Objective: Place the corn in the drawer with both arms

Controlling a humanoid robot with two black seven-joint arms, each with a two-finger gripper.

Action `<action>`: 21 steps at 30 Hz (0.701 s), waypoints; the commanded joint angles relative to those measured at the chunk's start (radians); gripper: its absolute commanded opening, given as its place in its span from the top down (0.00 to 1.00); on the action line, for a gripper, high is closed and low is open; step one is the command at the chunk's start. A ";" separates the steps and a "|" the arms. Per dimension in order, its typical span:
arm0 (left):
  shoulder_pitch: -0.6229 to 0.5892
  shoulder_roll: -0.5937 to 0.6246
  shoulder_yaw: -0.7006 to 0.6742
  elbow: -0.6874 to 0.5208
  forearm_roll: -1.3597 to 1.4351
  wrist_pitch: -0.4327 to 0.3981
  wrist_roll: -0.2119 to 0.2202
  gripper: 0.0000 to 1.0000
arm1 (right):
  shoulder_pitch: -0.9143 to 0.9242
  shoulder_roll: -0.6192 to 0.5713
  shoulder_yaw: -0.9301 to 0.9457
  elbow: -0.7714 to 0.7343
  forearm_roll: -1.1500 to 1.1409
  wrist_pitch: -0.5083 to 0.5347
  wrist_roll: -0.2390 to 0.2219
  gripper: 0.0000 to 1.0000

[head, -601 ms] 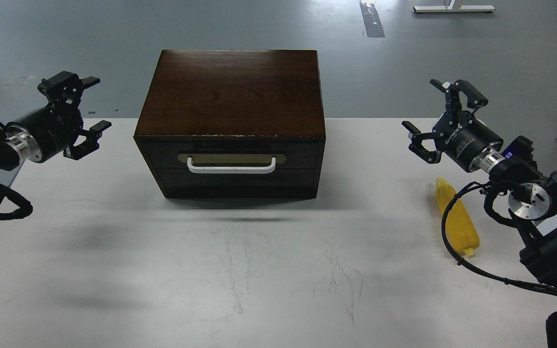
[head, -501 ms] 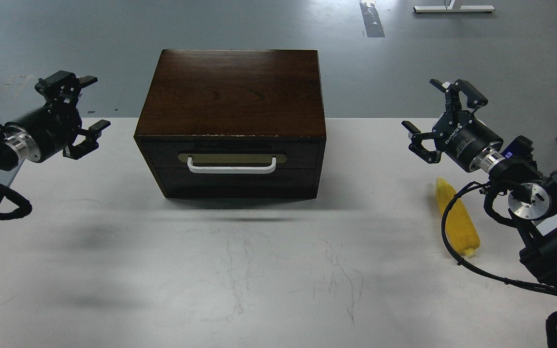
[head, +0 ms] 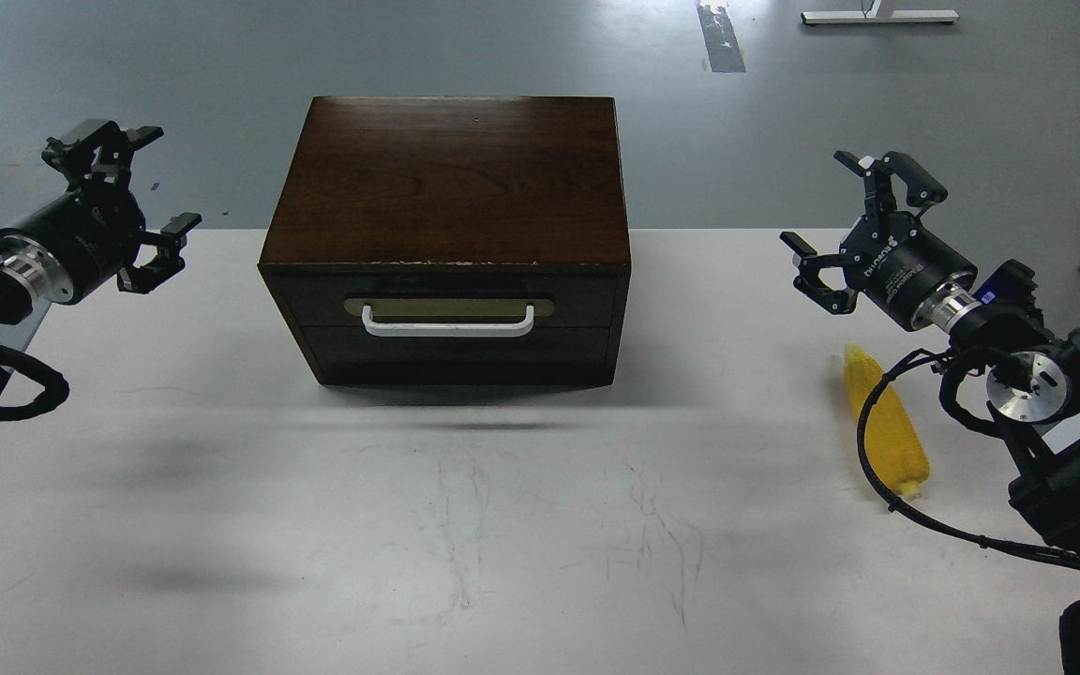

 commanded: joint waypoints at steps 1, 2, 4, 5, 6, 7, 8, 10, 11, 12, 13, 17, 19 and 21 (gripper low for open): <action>0.034 0.004 -0.002 -0.001 0.000 -0.008 0.003 0.02 | 0.031 0.001 -0.014 -0.014 0.000 0.000 0.000 0.00; 0.040 0.004 -0.002 -0.001 0.000 -0.012 0.002 0.02 | 0.047 0.001 -0.033 -0.022 0.000 0.000 0.000 0.00; 0.043 0.005 -0.004 0.002 -0.002 -0.014 0.000 0.02 | 0.065 0.002 -0.062 -0.028 0.000 0.000 0.000 0.00; 0.043 0.007 -0.005 0.002 -0.002 -0.014 0.002 0.02 | 0.068 0.002 -0.070 -0.027 0.000 0.000 0.000 0.00; 0.043 0.007 -0.007 0.002 -0.002 -0.014 0.000 0.02 | 0.070 0.002 -0.074 -0.027 0.000 0.000 0.000 0.00; 0.043 0.008 -0.009 0.002 -0.002 -0.014 0.000 0.02 | 0.073 0.004 -0.074 -0.027 0.000 0.000 0.000 0.00; 0.043 0.010 -0.009 0.003 -0.002 -0.014 0.000 0.02 | 0.073 0.005 -0.074 -0.027 0.000 0.000 0.000 0.00; 0.043 0.015 -0.028 0.003 0.000 -0.014 0.000 0.02 | 0.073 0.011 -0.077 -0.027 0.000 0.000 0.000 0.00; 0.043 0.015 -0.032 0.003 0.000 -0.015 0.003 0.02 | 0.071 0.013 -0.077 -0.027 0.000 0.000 0.000 0.00; 0.043 0.016 -0.033 0.003 0.001 -0.021 0.005 0.02 | 0.071 0.014 -0.079 -0.027 0.000 0.000 0.000 0.00; 0.042 0.018 -0.036 0.003 0.000 -0.037 0.008 0.02 | 0.070 0.014 -0.080 -0.027 0.000 0.000 0.000 0.00; 0.039 0.039 -0.039 0.006 0.000 -0.089 0.008 0.02 | 0.064 0.013 -0.080 -0.027 0.000 0.000 0.000 0.00; 0.039 0.042 -0.041 0.008 0.000 -0.089 -0.001 0.02 | 0.062 0.011 -0.079 -0.025 0.000 0.000 0.000 0.00; 0.039 0.044 -0.041 0.015 0.009 -0.091 -0.007 0.02 | 0.059 0.011 -0.079 -0.025 0.000 0.000 0.000 0.00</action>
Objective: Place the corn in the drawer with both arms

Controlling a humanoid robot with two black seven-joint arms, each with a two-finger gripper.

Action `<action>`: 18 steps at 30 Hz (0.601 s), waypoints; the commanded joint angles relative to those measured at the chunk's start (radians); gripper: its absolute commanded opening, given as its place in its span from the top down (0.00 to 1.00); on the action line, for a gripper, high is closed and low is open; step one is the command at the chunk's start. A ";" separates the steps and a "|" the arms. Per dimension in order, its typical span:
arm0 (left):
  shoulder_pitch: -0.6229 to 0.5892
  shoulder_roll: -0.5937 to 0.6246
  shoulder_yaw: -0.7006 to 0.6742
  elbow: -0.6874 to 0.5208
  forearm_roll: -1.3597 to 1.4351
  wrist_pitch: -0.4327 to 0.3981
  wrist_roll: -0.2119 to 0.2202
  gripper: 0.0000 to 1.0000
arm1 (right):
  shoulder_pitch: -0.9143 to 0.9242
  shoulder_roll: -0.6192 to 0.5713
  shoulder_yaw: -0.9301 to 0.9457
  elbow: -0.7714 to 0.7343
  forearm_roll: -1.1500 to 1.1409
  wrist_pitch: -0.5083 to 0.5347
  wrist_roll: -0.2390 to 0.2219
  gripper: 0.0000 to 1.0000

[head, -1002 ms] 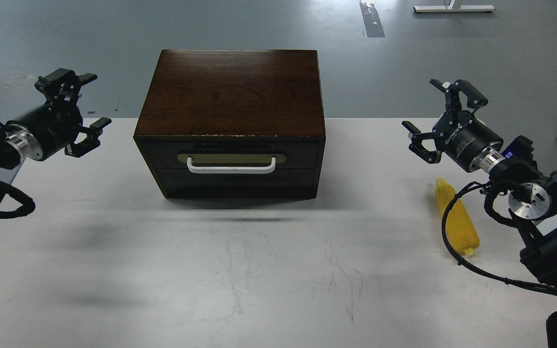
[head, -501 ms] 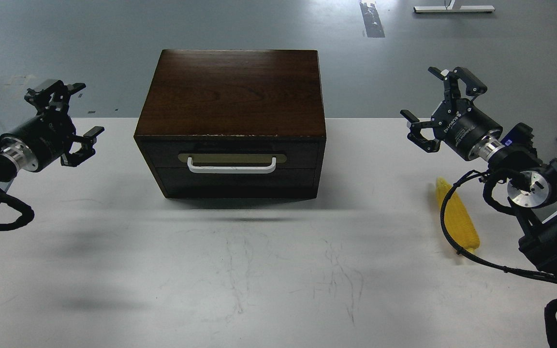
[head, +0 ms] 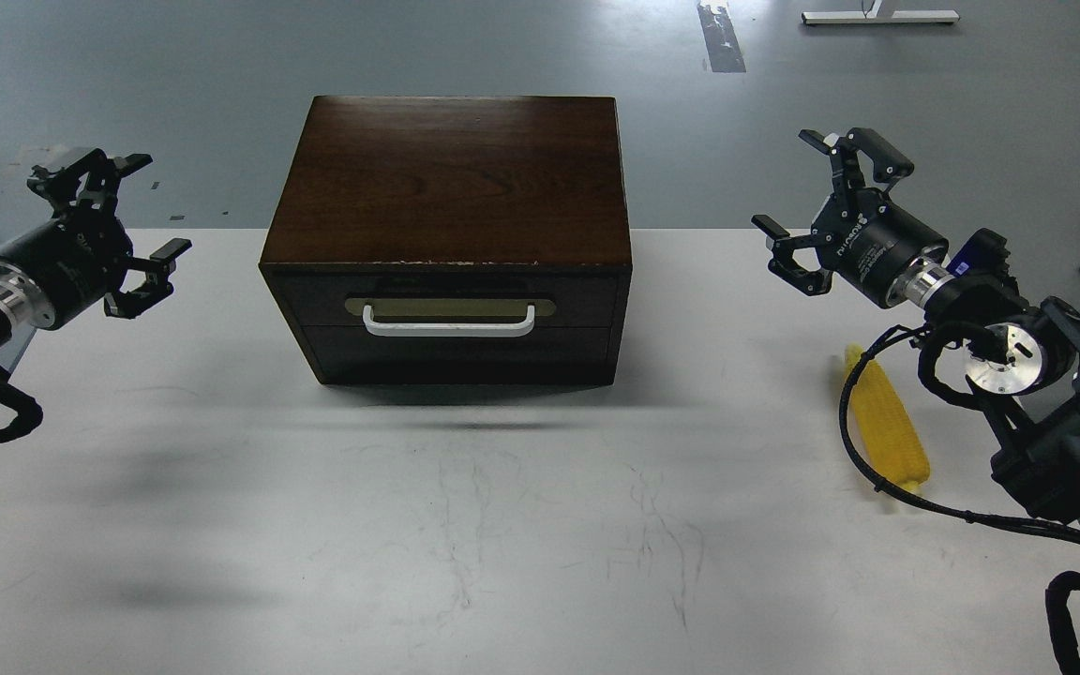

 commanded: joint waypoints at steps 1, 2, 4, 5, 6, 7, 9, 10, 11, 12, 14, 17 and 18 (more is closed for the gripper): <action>0.000 0.005 -0.001 0.009 0.012 -0.004 -0.014 0.02 | -0.004 -0.001 0.002 0.002 0.000 0.000 0.000 0.00; -0.006 0.005 -0.001 0.015 0.015 0.001 -0.023 0.02 | -0.006 -0.001 0.002 0.002 0.000 0.000 0.000 0.00; -0.010 0.007 -0.001 0.021 0.030 0.004 -0.032 0.02 | -0.007 -0.001 0.000 0.002 0.000 0.000 0.000 0.00; -0.011 0.007 -0.001 0.021 0.043 0.002 -0.034 0.02 | -0.007 -0.003 0.000 0.002 0.000 0.000 0.000 0.00; -0.011 0.008 -0.002 0.021 0.078 0.005 -0.034 0.02 | -0.007 -0.003 0.002 0.002 0.000 0.000 0.000 0.00; -0.013 0.008 -0.002 0.021 0.099 0.008 -0.036 0.02 | -0.009 -0.003 0.002 0.002 0.000 0.000 0.000 0.00; -0.020 0.010 -0.010 0.021 0.193 0.014 -0.048 0.02 | -0.007 -0.003 0.002 0.002 0.000 0.000 0.000 0.00; -0.025 0.011 -0.010 0.021 0.216 0.018 -0.052 0.02 | -0.009 -0.002 0.002 0.002 0.000 0.000 0.000 0.00; -0.031 0.019 -0.010 0.021 0.255 0.028 -0.062 0.02 | -0.009 -0.001 0.000 0.002 0.000 0.000 0.000 0.00; -0.032 0.025 -0.010 0.021 0.271 0.034 -0.063 0.02 | -0.009 -0.001 0.002 0.002 0.000 0.000 0.000 0.00; -0.033 0.031 -0.008 0.021 0.293 0.037 -0.065 0.02 | -0.009 0.000 0.002 0.002 0.000 0.000 0.000 0.00; -0.033 0.031 -0.010 0.020 0.282 0.028 -0.065 0.02 | -0.009 -0.001 0.002 0.002 0.000 0.000 0.000 0.00; -0.033 0.031 -0.010 0.020 0.282 0.028 -0.065 0.02 | -0.009 -0.001 0.002 0.002 0.000 0.000 0.000 0.00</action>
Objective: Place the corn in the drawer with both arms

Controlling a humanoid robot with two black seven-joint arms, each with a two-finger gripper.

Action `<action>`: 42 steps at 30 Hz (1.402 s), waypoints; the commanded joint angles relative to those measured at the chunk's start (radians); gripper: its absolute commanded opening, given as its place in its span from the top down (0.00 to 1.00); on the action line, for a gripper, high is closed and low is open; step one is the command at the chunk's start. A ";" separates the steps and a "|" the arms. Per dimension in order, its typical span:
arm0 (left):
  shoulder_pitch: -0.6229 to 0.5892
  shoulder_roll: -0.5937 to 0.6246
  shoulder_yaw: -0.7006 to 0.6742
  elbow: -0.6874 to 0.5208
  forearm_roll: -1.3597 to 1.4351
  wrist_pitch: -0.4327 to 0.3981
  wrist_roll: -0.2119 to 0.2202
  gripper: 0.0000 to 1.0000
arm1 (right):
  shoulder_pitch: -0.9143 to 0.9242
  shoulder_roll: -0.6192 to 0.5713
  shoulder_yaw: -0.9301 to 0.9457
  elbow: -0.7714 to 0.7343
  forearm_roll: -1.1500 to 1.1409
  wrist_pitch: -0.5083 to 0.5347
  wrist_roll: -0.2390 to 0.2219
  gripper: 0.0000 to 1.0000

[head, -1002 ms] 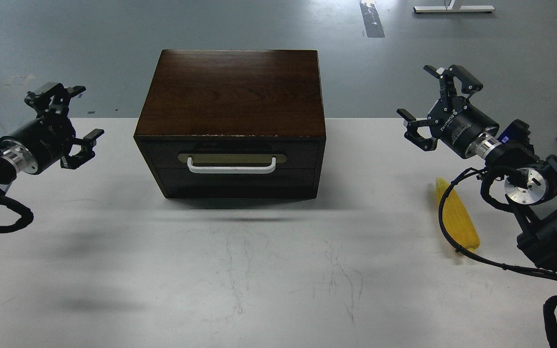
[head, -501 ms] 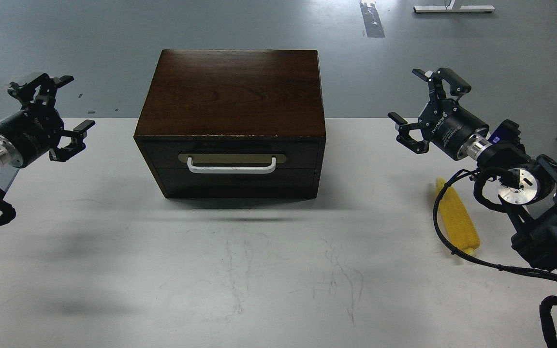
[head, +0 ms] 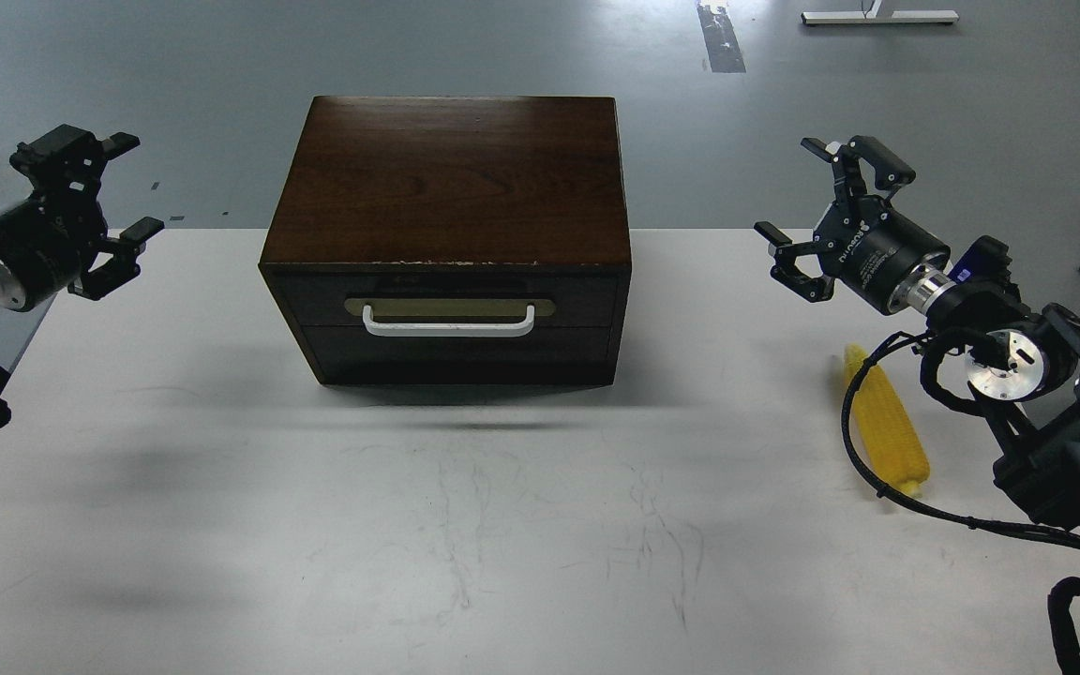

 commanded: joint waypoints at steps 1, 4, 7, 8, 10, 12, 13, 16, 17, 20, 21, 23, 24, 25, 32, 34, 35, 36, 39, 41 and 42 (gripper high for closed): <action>0.000 -0.002 -0.001 -0.001 -0.002 -0.005 0.000 0.02 | -0.001 0.000 0.000 0.001 0.000 0.000 0.000 0.00; 0.000 -0.011 -0.029 -0.001 -0.028 -0.007 0.006 0.02 | -0.006 -0.002 0.000 0.001 0.000 0.000 0.000 0.00; 0.001 -0.025 -0.046 -0.003 -0.082 -0.011 0.010 0.02 | -0.009 -0.002 0.000 0.001 0.000 0.000 -0.001 0.00; 0.001 -0.027 -0.047 -0.004 -0.097 -0.014 0.010 0.02 | -0.011 -0.002 0.000 0.001 0.000 0.000 0.000 0.00; -0.002 -0.027 -0.050 -0.009 -0.105 -0.014 -0.002 0.02 | -0.011 -0.003 0.000 0.001 0.000 0.000 0.000 0.00; -0.011 -0.025 -0.055 -0.008 -0.090 0.002 -0.008 0.02 | -0.011 -0.003 0.002 0.001 0.000 0.000 0.000 0.00; -0.023 -0.024 -0.057 -0.006 -0.085 0.005 -0.016 0.02 | -0.011 -0.003 0.002 0.001 0.000 0.000 0.000 0.00; -0.104 -0.014 -0.049 -0.008 0.060 0.112 -0.083 0.02 | -0.015 -0.005 0.003 0.001 0.000 0.000 0.000 0.00; -0.117 -0.014 -0.049 -0.008 0.120 0.154 -0.102 0.02 | -0.015 -0.005 0.003 0.001 0.000 0.000 0.000 0.00; -0.145 -0.011 -0.050 -0.021 0.387 0.361 -0.158 0.02 | -0.015 -0.005 0.003 0.001 0.000 0.000 0.000 0.00; -0.146 -0.010 -0.050 -0.043 0.500 0.457 -0.174 0.02 | -0.017 -0.005 0.003 0.000 0.000 0.000 0.000 0.00; -0.146 0.019 -0.049 -0.095 0.614 0.560 -0.185 0.02 | -0.017 -0.005 0.005 0.000 0.000 0.000 0.000 0.00; -0.143 0.054 -0.046 -0.156 0.654 0.594 -0.185 0.02 | -0.020 -0.005 0.005 0.000 0.000 0.000 0.000 0.00; -0.143 0.096 -0.046 -0.232 0.668 0.596 -0.185 0.02 | -0.021 -0.005 0.005 0.000 0.000 0.000 0.000 0.00; -0.140 0.205 -0.029 -0.555 0.827 0.587 -0.185 0.02 | -0.023 -0.005 0.005 0.000 0.000 0.000 0.000 0.00; -0.142 0.193 -0.030 -0.603 0.954 0.587 -0.185 0.02 | -0.023 -0.005 0.005 0.000 0.000 0.000 0.000 0.00; -0.142 0.185 -0.030 -0.622 1.046 0.588 -0.185 0.02 | -0.023 -0.005 0.005 0.000 0.000 0.000 0.000 0.00; -0.145 0.167 -0.030 -0.641 1.133 0.588 -0.185 0.02 | -0.023 -0.005 0.005 0.000 0.000 0.000 0.000 0.00; -0.148 0.136 -0.027 -0.653 1.309 0.588 -0.185 0.02 | -0.024 -0.005 0.003 -0.002 0.000 0.000 0.000 0.00; -0.149 0.121 -0.024 -0.653 1.430 0.588 -0.185 0.02 | -0.029 -0.005 0.005 -0.002 0.000 0.000 0.000 0.00; -0.151 0.118 -0.024 -0.652 1.467 0.588 -0.185 0.02 | -0.029 -0.006 0.005 -0.002 0.000 0.000 0.000 0.00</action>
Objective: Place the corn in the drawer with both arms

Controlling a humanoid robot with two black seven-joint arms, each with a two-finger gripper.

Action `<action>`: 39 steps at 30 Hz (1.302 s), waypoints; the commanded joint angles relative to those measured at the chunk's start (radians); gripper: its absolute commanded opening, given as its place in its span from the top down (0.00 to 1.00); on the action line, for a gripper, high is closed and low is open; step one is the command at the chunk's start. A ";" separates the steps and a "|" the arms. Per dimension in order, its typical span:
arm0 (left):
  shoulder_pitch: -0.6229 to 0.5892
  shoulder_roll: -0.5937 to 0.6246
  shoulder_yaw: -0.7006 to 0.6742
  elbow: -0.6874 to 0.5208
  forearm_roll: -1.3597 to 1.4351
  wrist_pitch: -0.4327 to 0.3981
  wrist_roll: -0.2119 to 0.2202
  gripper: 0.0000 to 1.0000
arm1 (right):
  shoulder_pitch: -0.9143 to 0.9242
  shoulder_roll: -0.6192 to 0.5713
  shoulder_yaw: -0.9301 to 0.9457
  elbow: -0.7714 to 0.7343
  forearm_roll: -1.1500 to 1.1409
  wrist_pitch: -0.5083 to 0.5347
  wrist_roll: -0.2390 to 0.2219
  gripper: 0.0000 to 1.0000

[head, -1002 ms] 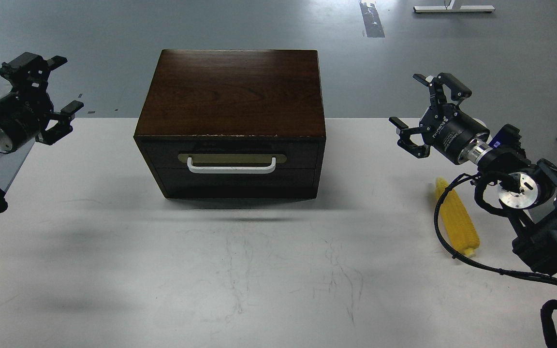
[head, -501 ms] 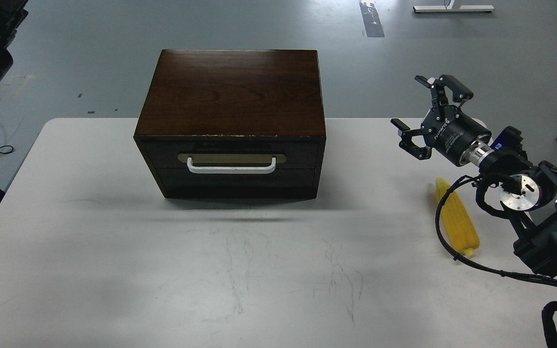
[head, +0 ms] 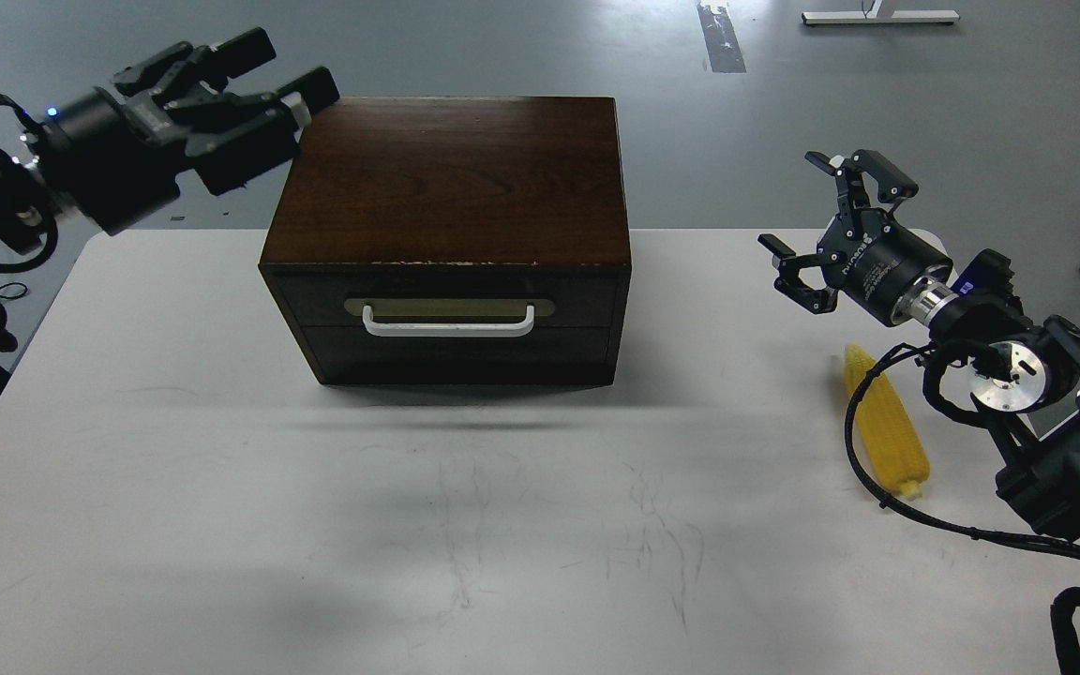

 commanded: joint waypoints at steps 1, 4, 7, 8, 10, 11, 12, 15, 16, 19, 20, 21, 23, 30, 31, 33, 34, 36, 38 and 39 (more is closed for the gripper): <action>-0.007 -0.022 0.003 -0.002 0.232 0.004 0.001 0.02 | -0.005 0.000 0.000 -0.002 0.000 0.000 0.000 0.00; -0.027 -0.056 0.004 -0.003 0.370 0.007 0.001 0.02 | -0.010 0.000 0.000 -0.002 0.000 0.000 0.000 0.00; -0.019 -0.101 0.008 -0.019 0.557 0.019 0.001 0.02 | -0.011 0.002 0.000 -0.005 0.000 0.000 0.000 0.00; -0.019 -0.110 0.024 -0.035 0.604 0.025 0.001 0.02 | -0.011 0.002 0.000 -0.005 0.000 0.000 0.000 0.00; -0.027 -0.114 0.053 -0.051 0.604 0.031 0.001 0.02 | -0.011 0.003 0.000 -0.005 0.000 0.000 0.000 0.00; -0.031 -0.114 0.076 -0.065 0.604 0.033 0.001 0.02 | -0.011 0.003 0.000 -0.005 0.000 0.000 0.000 0.00; -0.031 -0.116 0.083 -0.068 0.604 0.033 0.001 0.02 | -0.011 0.003 0.000 -0.005 0.000 0.000 0.000 0.00; -0.030 -0.134 0.098 -0.079 0.604 0.033 0.001 0.02 | -0.011 0.003 0.002 -0.006 0.000 0.000 0.000 0.00; -0.028 -0.139 0.109 -0.079 0.604 0.033 0.001 0.02 | -0.011 0.003 0.002 -0.005 0.000 0.000 0.000 0.00; -0.024 -0.144 0.124 -0.079 0.604 0.031 0.001 0.02 | -0.014 0.003 0.003 -0.006 0.000 0.000 0.000 0.00; -0.022 -0.151 0.133 -0.074 0.604 0.028 0.001 0.02 | -0.014 0.003 0.003 -0.005 0.000 0.000 0.000 0.00; -0.021 -0.156 0.139 -0.068 0.604 0.027 0.001 0.02 | -0.014 0.003 0.003 -0.006 0.000 0.000 0.000 0.00; -0.018 -0.165 0.155 -0.054 0.604 0.013 0.001 0.02 | -0.014 0.005 0.005 -0.006 0.000 0.000 0.000 0.00; -0.012 -0.202 0.210 -0.026 0.604 -0.099 0.001 0.02 | -0.014 0.005 0.005 -0.006 0.000 0.000 0.000 0.00; -0.012 -0.205 0.215 -0.026 0.604 -0.103 0.001 0.02 | -0.014 0.005 0.005 -0.005 0.000 0.000 0.000 0.00; -0.015 -0.216 0.216 -0.023 0.604 -0.108 0.001 0.02 | -0.014 0.005 0.005 -0.006 0.000 0.000 0.000 0.00; -0.016 -0.225 0.216 -0.023 0.604 -0.114 0.001 0.02 | -0.014 0.005 0.005 -0.006 0.000 0.000 0.000 0.00; -0.018 -0.236 0.215 -0.014 0.604 -0.129 0.001 0.02 | -0.014 0.005 0.005 -0.006 0.000 0.000 0.000 0.00; -0.019 -0.245 0.215 -0.003 0.604 -0.133 0.001 0.02 | -0.014 0.005 0.005 -0.006 0.000 0.000 0.000 0.00; -0.021 -0.258 0.215 0.012 0.604 -0.134 0.001 0.02 | -0.016 0.005 0.005 -0.006 0.000 0.000 0.000 0.00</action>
